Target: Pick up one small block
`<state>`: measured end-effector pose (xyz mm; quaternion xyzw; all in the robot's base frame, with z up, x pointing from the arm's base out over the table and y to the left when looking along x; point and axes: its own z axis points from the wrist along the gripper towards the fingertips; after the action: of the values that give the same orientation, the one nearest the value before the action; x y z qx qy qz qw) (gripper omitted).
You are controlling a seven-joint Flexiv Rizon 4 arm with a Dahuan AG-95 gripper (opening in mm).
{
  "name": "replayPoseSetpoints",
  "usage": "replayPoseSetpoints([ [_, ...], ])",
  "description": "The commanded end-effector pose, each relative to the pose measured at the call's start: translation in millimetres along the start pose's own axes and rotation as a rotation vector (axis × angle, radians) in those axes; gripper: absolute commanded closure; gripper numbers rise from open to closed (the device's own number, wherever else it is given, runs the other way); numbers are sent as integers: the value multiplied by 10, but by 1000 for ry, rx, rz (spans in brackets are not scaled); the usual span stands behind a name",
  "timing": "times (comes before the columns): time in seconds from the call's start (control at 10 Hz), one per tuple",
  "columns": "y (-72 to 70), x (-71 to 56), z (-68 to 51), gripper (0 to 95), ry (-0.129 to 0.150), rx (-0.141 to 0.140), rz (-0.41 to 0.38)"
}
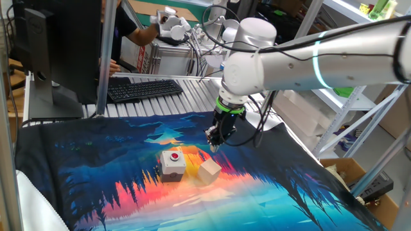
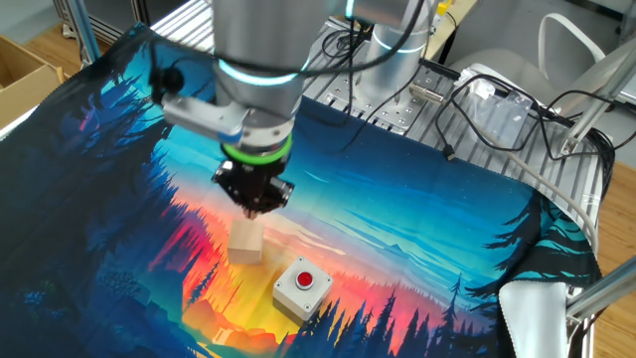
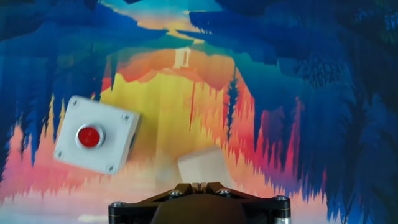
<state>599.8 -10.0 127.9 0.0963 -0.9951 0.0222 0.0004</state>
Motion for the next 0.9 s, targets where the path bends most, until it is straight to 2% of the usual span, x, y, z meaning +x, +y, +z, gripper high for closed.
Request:
replayPoseSetpoints([
  [0.1,-23,-37,60,950,-5,7,5],
  [0.2,-46,-66,117,950,-6,9,9],
  [0.4,-79,-82,157,950,-5,10,38],
  [0.8,-292,-46,241,950,-4,-24,200],
  [0.9,-317,-40,248,950,-3,-27,218],
])
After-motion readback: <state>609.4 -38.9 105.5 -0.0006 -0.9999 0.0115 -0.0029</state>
